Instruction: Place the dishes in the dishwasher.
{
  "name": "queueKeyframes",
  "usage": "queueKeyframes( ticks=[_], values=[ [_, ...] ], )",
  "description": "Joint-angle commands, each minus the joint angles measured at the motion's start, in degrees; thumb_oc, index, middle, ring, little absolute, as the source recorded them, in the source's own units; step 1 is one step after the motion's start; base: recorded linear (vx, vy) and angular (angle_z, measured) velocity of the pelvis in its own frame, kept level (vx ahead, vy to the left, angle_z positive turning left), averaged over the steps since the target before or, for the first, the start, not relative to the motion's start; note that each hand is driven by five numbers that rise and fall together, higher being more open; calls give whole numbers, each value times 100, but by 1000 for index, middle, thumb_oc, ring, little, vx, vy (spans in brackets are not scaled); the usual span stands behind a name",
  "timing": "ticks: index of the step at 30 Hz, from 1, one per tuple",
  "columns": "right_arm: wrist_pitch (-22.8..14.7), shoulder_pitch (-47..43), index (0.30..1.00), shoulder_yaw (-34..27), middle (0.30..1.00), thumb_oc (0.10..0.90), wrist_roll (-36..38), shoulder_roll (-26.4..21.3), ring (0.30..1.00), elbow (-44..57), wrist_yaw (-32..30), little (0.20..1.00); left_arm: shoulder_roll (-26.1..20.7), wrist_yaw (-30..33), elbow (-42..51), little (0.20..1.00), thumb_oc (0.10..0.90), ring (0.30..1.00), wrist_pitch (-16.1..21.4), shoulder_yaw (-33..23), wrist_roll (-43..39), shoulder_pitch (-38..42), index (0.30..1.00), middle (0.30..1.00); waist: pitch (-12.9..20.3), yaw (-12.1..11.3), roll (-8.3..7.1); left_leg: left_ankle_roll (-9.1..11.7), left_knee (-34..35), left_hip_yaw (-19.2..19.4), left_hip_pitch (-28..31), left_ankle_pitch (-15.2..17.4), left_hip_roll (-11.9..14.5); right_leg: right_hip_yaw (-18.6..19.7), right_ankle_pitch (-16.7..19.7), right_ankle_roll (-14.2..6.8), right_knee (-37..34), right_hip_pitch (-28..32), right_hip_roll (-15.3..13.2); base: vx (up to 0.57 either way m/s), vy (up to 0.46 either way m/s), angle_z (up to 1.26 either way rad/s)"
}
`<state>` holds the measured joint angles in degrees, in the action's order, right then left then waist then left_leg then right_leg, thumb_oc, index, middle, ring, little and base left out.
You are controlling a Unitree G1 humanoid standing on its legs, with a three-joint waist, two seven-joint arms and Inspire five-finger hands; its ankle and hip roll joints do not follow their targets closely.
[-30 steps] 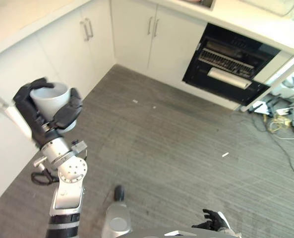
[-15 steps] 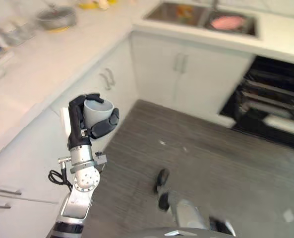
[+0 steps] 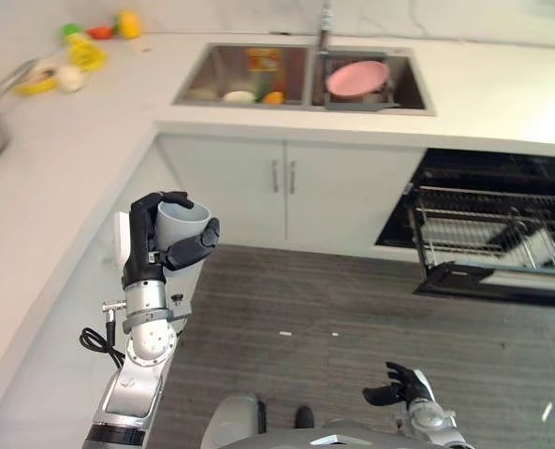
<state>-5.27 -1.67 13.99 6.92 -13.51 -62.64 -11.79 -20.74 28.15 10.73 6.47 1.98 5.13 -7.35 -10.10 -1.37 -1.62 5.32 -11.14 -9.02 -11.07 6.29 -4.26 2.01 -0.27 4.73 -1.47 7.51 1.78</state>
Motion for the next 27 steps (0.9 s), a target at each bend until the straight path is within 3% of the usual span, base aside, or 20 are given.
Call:
queueKeyframes(
  ticks=[1,10,15,16,17,18,21,23,24,27],
  values=[
    [-283,90,900,45,900,800,-136,-166,900,594,-93,900,-207,9,1015,300,400,300,618,-112,191,542,300,300,53,-163,-71,-216,305,-342,758,-472,-215,-377,-233,-853,180,-83,-211,145,37,-144],
    [-513,662,900,-232,900,800,-187,-526,900,2550,-26,900,-305,-183,975,300,400,300,522,185,282,755,300,300,383,279,-84,-500,1341,99,1451,-599,100,23,-232,-937,284,-307,-111,89,73,-57],
    [-558,768,900,-352,900,800,-305,-619,900,3143,-32,900,-324,-198,991,300,400,300,509,204,309,763,300,300,362,310,-80,-525,1411,343,1499,-589,173,74,-174,-1014,431,-456,-87,-30,15,-42],
    [-581,618,900,-462,900,800,-729,-698,900,3975,-159,900,-470,-141,1025,300,400,300,502,-4,282,754,300,300,227,-41,52,-349,1471,1098,1491,-546,582,-2194,-73,-1298,866,-703,-860,-135,-76,-6],
    [-581,618,900,-462,900,800,-729,-698,900,3975,-159,900,-470,-141,1025,300,400,300,502,-4,282,754,300,300,227,-41,52,-349,1471,1098,1491,-546,582,-2194,-73,-1298,866,-703,-860,-210,-72,-141],
    [-624,657,900,-540,900,800,-999,-761,900,4483,-117,900,-485,-129,1102,300,400,300,551,-124,317,686,300,300,200,-81,107,-305,1526,1479,1528,-580,775,-2824,4,-1346,1091,-685,-1220,-74,4,-135],
    [-694,734,900,-728,900,800,-1163,-863,900,5084,-93,900,-469,-109,1108,300,400,300,578,-111,363,712,300,300,201,-42,80,-297,1575,1591,1563,-590,859,-2547,161,-1436,1174,-702,-1454,-81,-74,-204],
    [-710,545,900,-950,900,800,-1373,-1002,900,5666,-224,900,-458,-74,1130,300,400,300,564,-34,416,936,300,300,318,-79,-15,-186,1614,1815,1469,-567,995,-2232,647,-1713,702,-601,-2122,-58,-330,-83],
    [-751,412,900,-1059,900,800,-1280,-956,900,5920,-302,900,-444,-55,1110,300,400,300,575,-5,399,1015,300,300,347,-2,-59,-121,1614,1824,1507,-558,1076,-1892,876,-1812,455,-619,-2283,25,-308,-25],
    [-742,417,900,-1065,900,800,-1277,-953,900,5935,-299,900,-448,-51,1098,300,400,300,581,0,398,1026,300,300,337,-37,-65,-123,1614,1858,1524,-553,1072,-1856,896,-1818,436,-621,-2282,16,-55,-24]
  ],
)
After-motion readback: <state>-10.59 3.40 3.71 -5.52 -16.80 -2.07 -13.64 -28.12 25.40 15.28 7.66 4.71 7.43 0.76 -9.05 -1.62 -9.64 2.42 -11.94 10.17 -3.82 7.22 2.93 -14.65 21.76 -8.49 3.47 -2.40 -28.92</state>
